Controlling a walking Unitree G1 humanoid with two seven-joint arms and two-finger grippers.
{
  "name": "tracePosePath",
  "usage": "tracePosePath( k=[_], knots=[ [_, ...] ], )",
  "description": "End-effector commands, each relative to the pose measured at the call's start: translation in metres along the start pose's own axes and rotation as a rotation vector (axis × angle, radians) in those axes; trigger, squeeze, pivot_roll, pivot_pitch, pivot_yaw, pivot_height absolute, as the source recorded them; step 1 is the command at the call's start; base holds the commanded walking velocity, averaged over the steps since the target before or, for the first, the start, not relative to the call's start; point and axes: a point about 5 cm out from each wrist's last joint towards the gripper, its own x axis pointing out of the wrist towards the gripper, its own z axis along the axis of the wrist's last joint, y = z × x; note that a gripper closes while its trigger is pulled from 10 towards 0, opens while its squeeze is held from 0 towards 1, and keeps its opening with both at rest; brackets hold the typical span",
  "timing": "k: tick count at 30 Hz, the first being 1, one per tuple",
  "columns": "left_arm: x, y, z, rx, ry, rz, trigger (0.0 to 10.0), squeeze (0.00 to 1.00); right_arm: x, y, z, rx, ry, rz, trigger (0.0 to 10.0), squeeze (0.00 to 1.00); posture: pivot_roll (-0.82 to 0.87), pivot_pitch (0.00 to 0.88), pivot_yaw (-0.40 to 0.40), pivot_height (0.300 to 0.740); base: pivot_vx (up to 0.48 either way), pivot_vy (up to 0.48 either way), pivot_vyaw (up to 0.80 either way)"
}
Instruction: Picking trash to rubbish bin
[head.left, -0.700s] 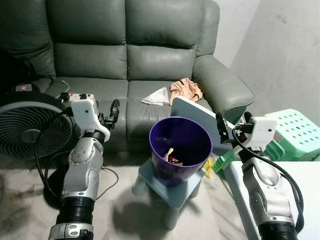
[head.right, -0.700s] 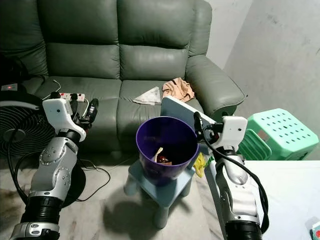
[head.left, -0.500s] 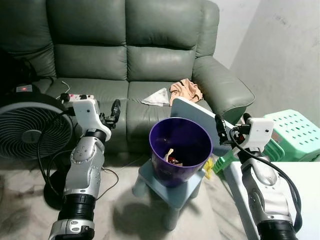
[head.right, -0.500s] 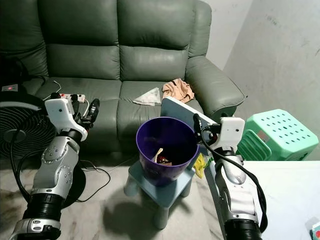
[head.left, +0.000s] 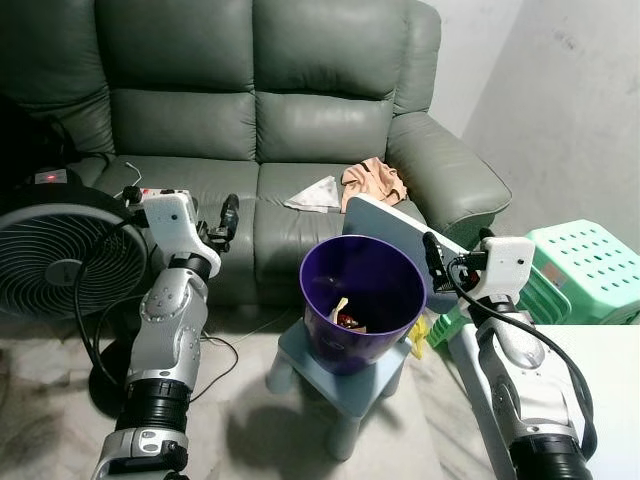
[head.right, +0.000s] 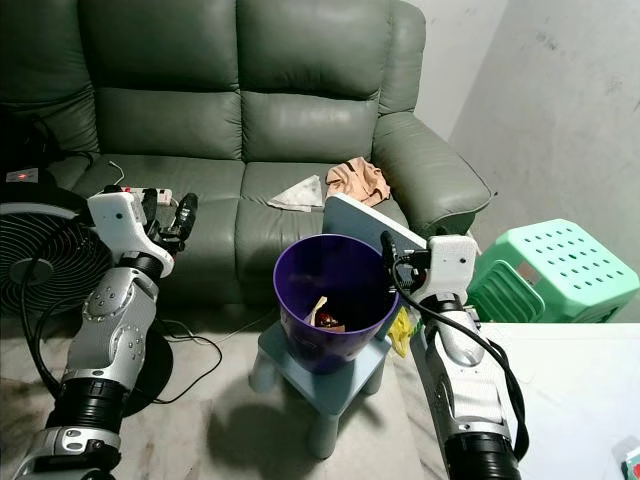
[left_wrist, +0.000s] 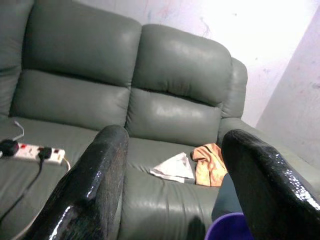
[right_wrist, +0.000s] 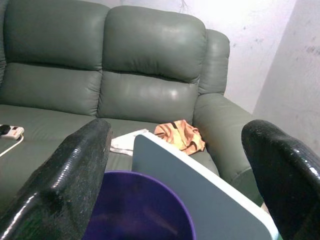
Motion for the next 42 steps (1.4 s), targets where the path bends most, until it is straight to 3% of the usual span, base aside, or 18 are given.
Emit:
tracePosePath(
  k=[1,4,9,16,42],
  knots=[
    [-0.005,-0.002,-0.008,0.029,0.021,-0.017,10.0,0.00,-0.002,-0.002,0.000,-0.024,-0.008,-0.013,10.0,0.00,-0.04,0.000,-0.082,0.740,0.000,0.000,0.00],
    [-0.016,-0.002,-0.009,-0.015,0.012,-0.044,10.0,0.00,-0.012,0.001,0.006,0.017,-0.043,-0.004,10.0,0.00,-0.04,0.000,-0.079,0.740,0.000,0.000,0.00],
    [-0.028,-0.004,-0.016,-0.017,0.036,-0.077,10.0,0.00,-0.021,0.003,0.002,0.015,-0.027,-0.003,10.0,0.00,-0.05,0.000,-0.073,0.740,0.000,0.000,0.00],
    [-0.027,-0.004,-0.013,-0.021,0.028,-0.070,10.0,0.00,-0.020,0.006,0.001,-0.007,-0.002,-0.015,10.0,0.00,-0.05,0.000,-0.069,0.740,0.000,0.000,0.00],
    [-0.027,-0.005,-0.009,0.017,0.040,-0.082,10.0,0.00,-0.025,0.007,-0.003,-0.020,0.043,-0.038,10.0,0.00,-0.05,0.000,-0.067,0.740,0.000,0.000,-0.73]
  ],
)
